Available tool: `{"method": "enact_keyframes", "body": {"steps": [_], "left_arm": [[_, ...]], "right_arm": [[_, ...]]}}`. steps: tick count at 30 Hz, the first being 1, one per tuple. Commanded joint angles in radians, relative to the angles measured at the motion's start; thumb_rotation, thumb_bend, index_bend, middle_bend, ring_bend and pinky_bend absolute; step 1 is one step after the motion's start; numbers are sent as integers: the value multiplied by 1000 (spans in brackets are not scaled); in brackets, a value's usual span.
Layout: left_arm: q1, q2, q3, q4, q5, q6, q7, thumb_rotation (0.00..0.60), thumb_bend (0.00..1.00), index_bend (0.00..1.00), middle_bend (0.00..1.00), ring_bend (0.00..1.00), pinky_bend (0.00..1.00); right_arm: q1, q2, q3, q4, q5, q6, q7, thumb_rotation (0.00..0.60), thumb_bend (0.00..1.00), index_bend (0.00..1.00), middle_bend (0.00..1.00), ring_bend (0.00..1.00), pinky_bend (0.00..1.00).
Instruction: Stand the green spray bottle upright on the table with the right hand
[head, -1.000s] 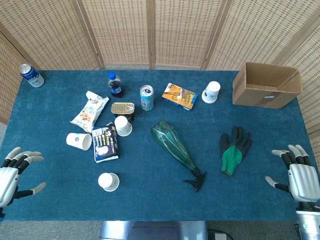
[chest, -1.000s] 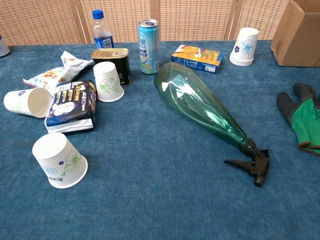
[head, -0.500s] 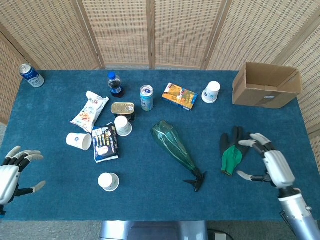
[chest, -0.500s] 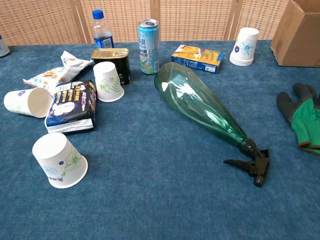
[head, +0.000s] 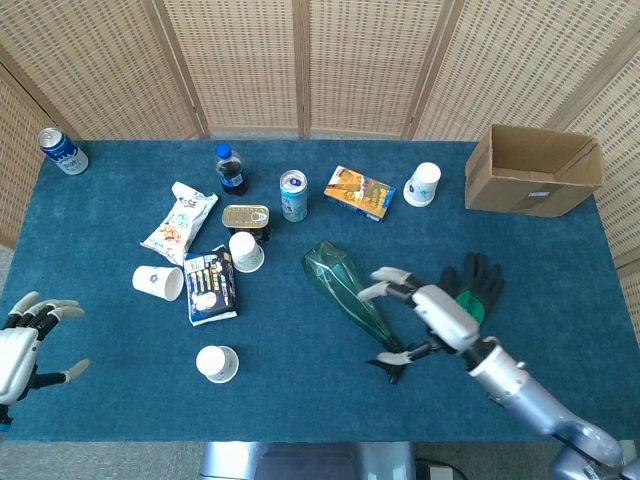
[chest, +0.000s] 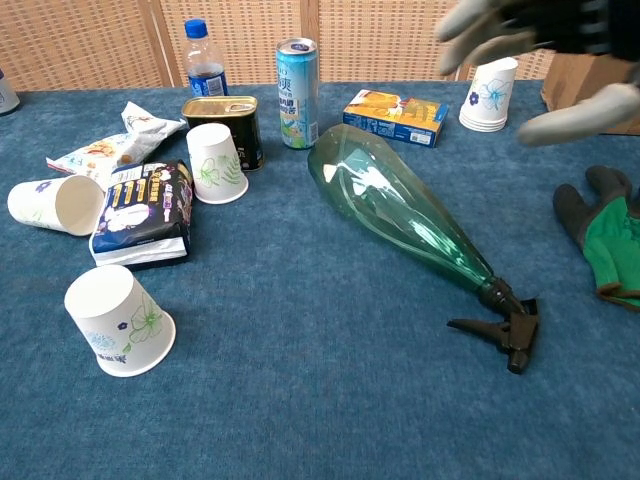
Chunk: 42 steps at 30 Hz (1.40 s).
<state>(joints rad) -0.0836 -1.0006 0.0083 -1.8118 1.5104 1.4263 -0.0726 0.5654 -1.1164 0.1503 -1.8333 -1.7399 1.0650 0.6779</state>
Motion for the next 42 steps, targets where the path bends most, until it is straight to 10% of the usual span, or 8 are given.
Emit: {"method": "enact_keyframes", "body": {"steps": [1,19,42], "left_arm": [[-7,-3,-4,0,-6,-11,5,595,183,307,281,216,50],[-24,-29,-12,65,-45,-54,-44,597,183,301,280,216,52],[-40,-53,-17,133,-43,-75,-106,597,183,297,279,218,52]], "right_arm": [[69,-53,4,-10,-6,-68,-12,600,146,254,312,121,122],[332,-343,90,81,319,-353,-240,600,148,239,311,121,119],[504,-553,112,262,908,-200,-909,600,142,235,313,154,106]]}}
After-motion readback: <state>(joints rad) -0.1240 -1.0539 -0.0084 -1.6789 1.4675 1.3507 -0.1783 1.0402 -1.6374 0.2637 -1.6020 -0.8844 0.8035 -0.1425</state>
